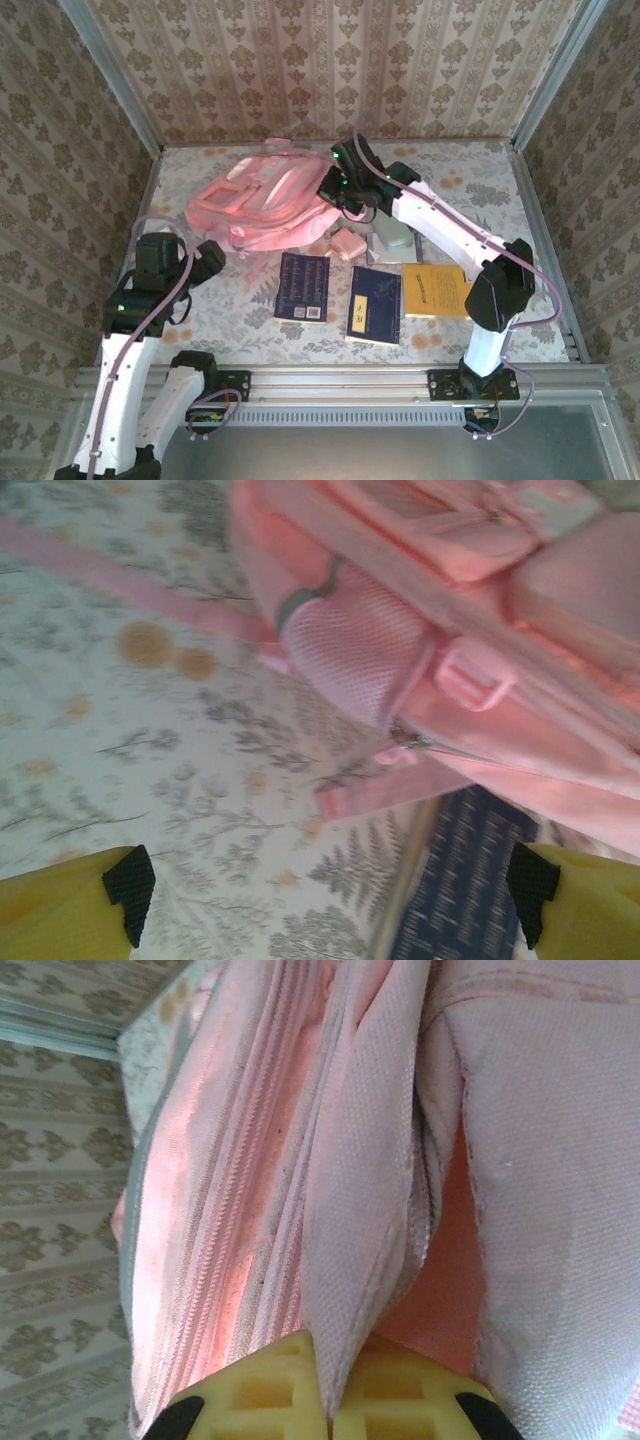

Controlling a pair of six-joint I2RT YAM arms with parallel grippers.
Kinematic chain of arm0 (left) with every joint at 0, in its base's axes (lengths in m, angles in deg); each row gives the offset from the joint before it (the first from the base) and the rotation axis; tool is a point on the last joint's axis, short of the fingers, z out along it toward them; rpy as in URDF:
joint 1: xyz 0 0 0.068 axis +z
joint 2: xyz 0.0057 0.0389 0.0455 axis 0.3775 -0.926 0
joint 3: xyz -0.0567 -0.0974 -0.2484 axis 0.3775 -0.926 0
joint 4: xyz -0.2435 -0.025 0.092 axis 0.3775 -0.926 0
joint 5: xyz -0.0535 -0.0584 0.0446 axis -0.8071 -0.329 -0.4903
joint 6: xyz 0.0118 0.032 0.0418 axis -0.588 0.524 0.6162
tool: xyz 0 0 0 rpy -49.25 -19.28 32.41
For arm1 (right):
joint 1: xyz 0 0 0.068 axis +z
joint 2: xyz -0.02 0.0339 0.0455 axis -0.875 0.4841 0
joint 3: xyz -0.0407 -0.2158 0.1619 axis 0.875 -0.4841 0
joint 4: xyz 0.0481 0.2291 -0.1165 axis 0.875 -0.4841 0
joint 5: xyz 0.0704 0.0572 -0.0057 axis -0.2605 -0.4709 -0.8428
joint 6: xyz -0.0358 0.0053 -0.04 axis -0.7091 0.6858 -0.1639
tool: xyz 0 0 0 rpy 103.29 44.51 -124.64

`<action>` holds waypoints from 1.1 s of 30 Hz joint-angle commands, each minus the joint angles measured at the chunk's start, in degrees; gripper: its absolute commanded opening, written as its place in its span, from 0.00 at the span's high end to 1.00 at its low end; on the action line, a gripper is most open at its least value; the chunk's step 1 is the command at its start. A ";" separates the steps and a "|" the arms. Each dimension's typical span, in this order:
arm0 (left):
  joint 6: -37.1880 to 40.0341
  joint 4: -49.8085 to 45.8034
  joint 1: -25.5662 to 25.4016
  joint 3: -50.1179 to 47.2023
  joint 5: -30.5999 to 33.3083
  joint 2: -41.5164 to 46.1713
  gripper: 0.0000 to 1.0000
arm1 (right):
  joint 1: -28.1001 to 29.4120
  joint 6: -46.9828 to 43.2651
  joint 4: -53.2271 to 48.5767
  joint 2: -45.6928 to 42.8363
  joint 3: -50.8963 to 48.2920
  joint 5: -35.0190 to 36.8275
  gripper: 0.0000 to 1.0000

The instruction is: Pack the student bag

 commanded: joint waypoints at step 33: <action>27.85 26.53 -21.00 15.59 -9.89 -36.04 0.19 | -9.27 -37.12 -12.38 0.87 2.96 -27.83 1.00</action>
